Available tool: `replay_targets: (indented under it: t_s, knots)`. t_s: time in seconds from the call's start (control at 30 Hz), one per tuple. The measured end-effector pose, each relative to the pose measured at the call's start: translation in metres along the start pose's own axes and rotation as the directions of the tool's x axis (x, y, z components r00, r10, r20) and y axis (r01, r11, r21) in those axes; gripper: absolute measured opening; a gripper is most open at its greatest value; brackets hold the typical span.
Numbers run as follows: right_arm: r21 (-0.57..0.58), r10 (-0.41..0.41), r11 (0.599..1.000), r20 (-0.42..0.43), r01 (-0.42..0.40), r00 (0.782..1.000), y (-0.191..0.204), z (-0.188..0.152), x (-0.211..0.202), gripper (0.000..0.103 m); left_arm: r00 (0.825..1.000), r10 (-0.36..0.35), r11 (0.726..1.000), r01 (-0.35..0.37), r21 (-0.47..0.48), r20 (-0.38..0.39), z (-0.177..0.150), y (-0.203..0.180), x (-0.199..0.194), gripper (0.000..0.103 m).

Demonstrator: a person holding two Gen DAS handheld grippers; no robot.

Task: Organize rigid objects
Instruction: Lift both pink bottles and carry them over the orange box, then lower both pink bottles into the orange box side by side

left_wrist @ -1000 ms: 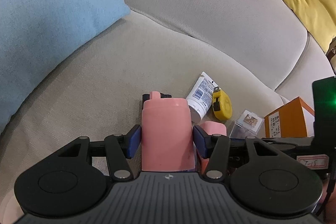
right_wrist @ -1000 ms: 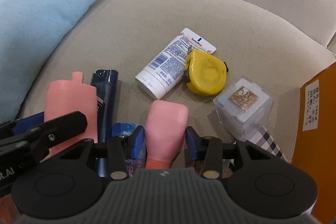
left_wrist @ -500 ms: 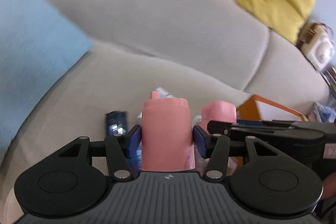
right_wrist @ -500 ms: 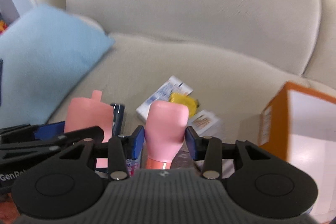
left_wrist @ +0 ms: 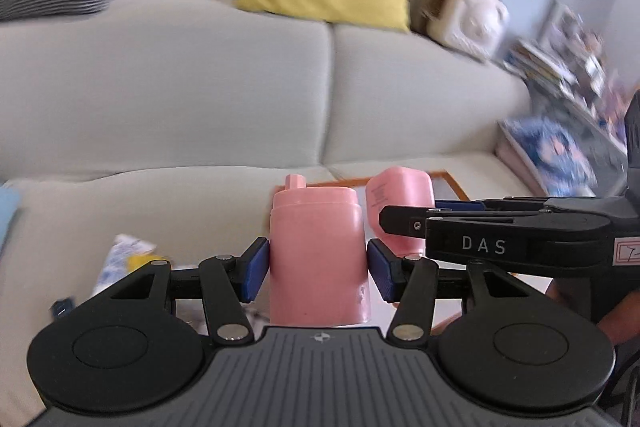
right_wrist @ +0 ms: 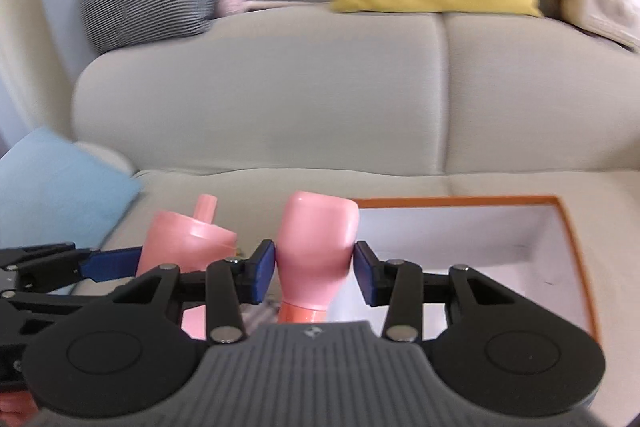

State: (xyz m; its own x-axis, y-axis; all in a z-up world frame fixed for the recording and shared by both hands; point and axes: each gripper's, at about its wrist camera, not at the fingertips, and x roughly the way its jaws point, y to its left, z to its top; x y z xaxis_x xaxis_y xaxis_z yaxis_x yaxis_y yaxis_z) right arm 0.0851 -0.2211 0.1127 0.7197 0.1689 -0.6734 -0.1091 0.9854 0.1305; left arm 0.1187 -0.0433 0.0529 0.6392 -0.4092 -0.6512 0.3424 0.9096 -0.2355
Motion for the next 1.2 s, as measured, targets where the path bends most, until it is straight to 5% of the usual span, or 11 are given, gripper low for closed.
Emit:
replay_targets:
  t_s: [0.3, 0.53, 0.9, 1.2]
  knots:
    - [0.150, -0.096, 0.983, -0.081, 0.108, 0.992, -0.098, -0.027, 0.025, 0.044, 0.980, -0.014, 0.962, 0.067, 0.263, -0.199, 0.005, -0.068, 0.089, 0.061]
    - [0.197, -0.065, 0.976, -0.163, 0.097, 0.985, -0.137, -0.041, 0.057, 0.044, 0.926, 0.038, 0.889, 0.140, 0.437, -0.376, -0.008, -0.086, 0.148, 0.061]
    - [0.237, -0.002, 0.969, -0.254, 0.064, 0.967, -0.161, -0.045, 0.121, 0.044, 0.862, 0.110, 0.881, 0.146, 0.449, -0.494, -0.015, -0.080, 0.201, 0.062]
    - [0.262, 0.019, 0.963, -0.285, 0.059, 0.958, -0.167, -0.052, 0.138, 0.044, 0.862, 0.109, 0.874, 0.154, 0.460, -0.495, -0.029, -0.081, 0.209, 0.072]
